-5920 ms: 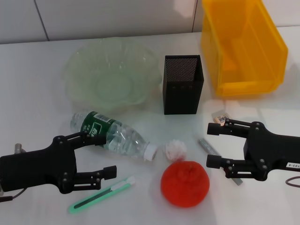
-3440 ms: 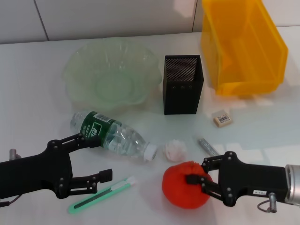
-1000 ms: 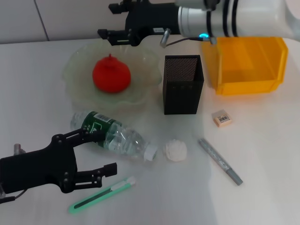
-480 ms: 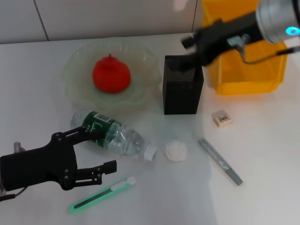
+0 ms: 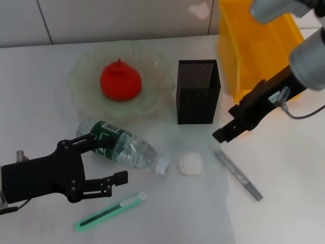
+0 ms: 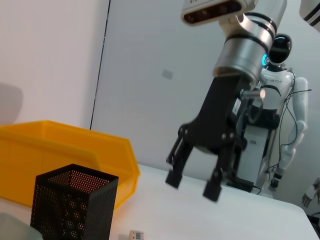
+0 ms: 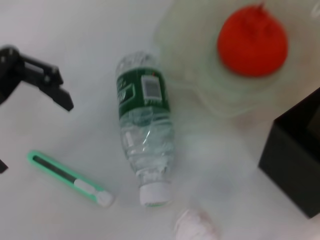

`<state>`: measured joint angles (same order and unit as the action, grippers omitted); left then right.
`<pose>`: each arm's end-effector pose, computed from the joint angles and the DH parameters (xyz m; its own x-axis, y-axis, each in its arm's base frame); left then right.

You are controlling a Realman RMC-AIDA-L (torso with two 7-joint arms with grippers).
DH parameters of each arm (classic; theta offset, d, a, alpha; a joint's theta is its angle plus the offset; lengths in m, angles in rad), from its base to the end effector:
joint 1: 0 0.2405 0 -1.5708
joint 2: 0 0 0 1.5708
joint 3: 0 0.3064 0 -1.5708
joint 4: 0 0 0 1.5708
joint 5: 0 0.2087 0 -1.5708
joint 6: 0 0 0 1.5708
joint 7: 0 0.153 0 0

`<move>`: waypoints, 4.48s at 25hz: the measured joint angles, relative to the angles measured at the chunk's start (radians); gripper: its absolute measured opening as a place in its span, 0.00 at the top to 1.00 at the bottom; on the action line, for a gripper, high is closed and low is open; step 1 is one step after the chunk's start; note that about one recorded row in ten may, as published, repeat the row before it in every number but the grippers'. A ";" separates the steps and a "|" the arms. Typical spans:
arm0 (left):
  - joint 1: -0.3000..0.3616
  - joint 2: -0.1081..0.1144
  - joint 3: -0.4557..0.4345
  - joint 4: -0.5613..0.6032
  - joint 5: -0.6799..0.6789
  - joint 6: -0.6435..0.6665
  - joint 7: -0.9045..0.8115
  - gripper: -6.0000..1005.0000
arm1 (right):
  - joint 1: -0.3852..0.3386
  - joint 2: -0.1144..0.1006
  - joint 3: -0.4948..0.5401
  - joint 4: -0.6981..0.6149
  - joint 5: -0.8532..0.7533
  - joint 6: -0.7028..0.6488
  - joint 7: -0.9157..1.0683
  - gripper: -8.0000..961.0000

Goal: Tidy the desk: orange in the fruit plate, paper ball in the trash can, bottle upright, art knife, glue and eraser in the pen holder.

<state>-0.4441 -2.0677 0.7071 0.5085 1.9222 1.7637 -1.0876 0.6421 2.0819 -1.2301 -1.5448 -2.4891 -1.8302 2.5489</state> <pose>-0.3041 0.2937 -0.0446 0.7579 0.2076 0.6185 0.2993 -0.9530 -0.0468 0.1759 0.3648 0.0057 0.7798 -0.6043 0.1632 -0.5396 -0.7811 -0.3141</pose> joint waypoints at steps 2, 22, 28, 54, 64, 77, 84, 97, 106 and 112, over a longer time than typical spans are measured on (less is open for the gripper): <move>-0.001 0.000 0.000 0.000 0.000 0.000 0.000 0.13 | -0.005 0.001 -0.055 0.039 -0.002 0.038 0.014 0.23; 0.008 0.002 0.009 0.003 0.002 0.010 -0.004 0.13 | 0.032 0.005 -0.354 0.321 0.008 0.394 0.077 0.30; 0.011 0.003 0.009 -0.001 0.003 0.010 0.000 0.13 | 0.046 0.006 -0.385 0.347 0.028 0.405 0.081 0.33; 0.017 0.001 0.009 0.006 0.001 0.014 -0.005 0.13 | 0.059 0.000 -0.370 0.347 0.028 0.387 0.085 0.73; 0.016 0.001 0.007 0.007 0.001 0.016 -0.005 0.13 | -0.029 -0.002 -0.102 0.034 0.018 0.221 0.082 0.75; 0.001 0.000 0.005 0.008 0.001 0.016 -0.007 0.13 | -0.086 -0.005 0.243 -0.131 -0.124 0.337 0.016 0.76; -0.003 0.000 0.002 0.008 0.001 0.019 -0.009 0.13 | -0.069 -0.008 0.242 0.011 -0.260 0.492 0.014 0.76; -0.007 0.000 0.001 0.003 0.000 0.021 -0.004 0.13 | -0.011 -0.008 0.239 0.273 -0.287 0.715 -0.044 0.70; -0.003 0.000 0.002 0.001 0.000 0.022 -0.001 0.13 | -0.031 -0.006 0.235 0.248 -0.231 0.710 -0.065 0.57; 0.001 0.000 0.002 0.003 -0.001 0.027 0.000 0.13 | -0.087 -0.004 0.231 0.161 -0.085 0.692 -0.117 0.25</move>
<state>-0.4434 -2.0678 0.7087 0.5112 1.9211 1.7907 -1.0876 0.5548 2.0782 -0.9993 -1.3837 -2.5740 -1.1384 2.4324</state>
